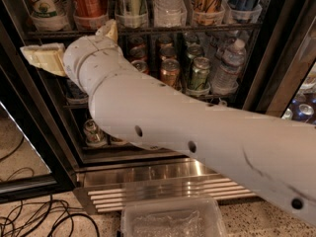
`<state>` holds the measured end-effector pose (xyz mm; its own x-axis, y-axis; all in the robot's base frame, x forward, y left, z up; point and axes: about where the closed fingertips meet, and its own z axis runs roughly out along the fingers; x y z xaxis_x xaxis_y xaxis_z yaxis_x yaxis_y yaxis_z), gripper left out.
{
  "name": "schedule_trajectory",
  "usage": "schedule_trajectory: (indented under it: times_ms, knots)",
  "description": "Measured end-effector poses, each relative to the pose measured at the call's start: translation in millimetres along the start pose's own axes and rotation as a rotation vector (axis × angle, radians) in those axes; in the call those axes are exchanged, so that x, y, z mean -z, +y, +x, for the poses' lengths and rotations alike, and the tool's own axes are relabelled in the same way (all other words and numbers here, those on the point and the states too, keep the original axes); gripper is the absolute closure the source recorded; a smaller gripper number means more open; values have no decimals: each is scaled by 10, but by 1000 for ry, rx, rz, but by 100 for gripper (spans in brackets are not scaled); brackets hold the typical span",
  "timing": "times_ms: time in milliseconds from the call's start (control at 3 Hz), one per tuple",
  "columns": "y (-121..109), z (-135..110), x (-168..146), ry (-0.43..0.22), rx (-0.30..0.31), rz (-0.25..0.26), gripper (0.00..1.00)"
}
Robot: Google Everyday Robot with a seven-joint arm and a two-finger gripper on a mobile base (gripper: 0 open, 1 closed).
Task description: Pick 7up can from top shelf of fridge
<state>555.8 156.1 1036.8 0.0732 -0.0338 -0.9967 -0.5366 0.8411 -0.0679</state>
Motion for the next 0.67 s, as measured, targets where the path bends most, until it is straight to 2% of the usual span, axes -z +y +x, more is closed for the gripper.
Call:
schedule_trajectory:
  times_ms: [333, 667]
  knots:
    - [98, -59, -47, -21, 0, -14, 0]
    - [275, -182, -228, -76, 2, -15, 0]
